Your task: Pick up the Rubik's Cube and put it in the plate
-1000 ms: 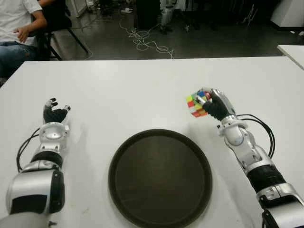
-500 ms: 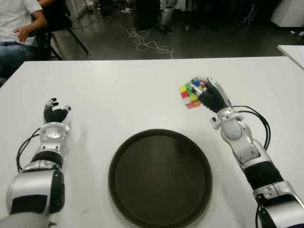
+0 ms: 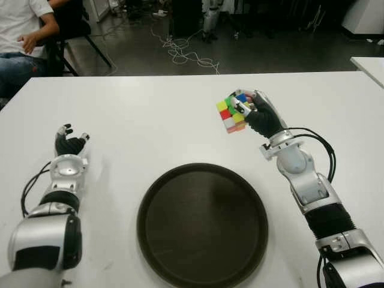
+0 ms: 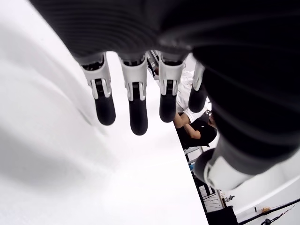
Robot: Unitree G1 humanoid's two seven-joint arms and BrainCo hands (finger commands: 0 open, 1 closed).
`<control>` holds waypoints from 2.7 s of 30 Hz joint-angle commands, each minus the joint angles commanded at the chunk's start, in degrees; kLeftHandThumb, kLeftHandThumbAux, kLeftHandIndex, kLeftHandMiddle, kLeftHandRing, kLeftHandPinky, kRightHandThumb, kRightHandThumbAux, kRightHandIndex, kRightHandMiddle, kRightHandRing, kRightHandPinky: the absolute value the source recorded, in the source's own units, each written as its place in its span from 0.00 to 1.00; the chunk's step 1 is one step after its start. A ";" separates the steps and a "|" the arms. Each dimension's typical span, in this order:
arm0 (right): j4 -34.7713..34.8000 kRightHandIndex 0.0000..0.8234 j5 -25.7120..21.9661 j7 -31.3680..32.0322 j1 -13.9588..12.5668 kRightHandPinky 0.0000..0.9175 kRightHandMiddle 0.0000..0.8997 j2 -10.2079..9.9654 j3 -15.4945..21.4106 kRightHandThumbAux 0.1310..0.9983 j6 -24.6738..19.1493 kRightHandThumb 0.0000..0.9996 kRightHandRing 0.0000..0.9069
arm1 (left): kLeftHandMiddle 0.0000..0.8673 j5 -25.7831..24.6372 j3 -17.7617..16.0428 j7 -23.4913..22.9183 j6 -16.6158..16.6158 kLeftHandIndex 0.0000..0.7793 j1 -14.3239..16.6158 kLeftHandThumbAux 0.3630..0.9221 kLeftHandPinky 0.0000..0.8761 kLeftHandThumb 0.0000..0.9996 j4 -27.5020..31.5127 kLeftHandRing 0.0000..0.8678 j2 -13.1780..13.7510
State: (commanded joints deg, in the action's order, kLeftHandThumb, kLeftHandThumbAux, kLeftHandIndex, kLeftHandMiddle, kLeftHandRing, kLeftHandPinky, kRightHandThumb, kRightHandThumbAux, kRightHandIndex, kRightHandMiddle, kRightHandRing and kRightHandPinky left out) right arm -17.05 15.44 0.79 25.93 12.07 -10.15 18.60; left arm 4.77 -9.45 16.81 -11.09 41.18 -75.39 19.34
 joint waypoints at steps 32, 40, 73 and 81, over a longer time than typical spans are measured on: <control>1.08 0.53 -2.54 14.64 -3.58 0.89 0.89 -4.26 -7.53 0.68 1.04 0.69 0.90 | 0.16 1.38 1.74 2.15 0.77 0.12 0.27 0.69 0.22 0.12 0.07 0.19 -0.15; 4.98 0.53 -2.81 19.54 -5.61 0.87 0.89 -4.90 -10.17 0.68 -4.09 0.69 0.89 | 0.17 1.66 2.11 2.46 1.34 0.12 0.48 0.69 0.24 0.10 0.05 0.21 -0.14; 10.98 0.53 0.72 20.53 -8.43 0.86 0.89 -2.92 -11.44 0.68 -9.03 0.70 0.89 | 0.18 0.09 0.70 1.62 0.57 0.15 0.35 0.68 0.22 0.13 0.30 0.20 -0.67; 10.11 0.53 1.31 19.50 -8.40 0.86 0.89 -2.37 -11.25 0.68 -8.64 0.70 0.88 | 0.16 -0.29 0.28 1.10 0.47 0.15 0.31 0.69 0.18 0.13 0.24 0.18 -0.63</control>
State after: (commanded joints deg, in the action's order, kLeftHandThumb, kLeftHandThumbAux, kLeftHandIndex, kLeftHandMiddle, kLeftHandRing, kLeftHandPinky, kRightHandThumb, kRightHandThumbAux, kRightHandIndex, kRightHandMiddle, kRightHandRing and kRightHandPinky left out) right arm -6.94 16.76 20.29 17.53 9.70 -21.40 9.96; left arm 4.48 -9.17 17.91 -10.62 41.49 -75.14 18.71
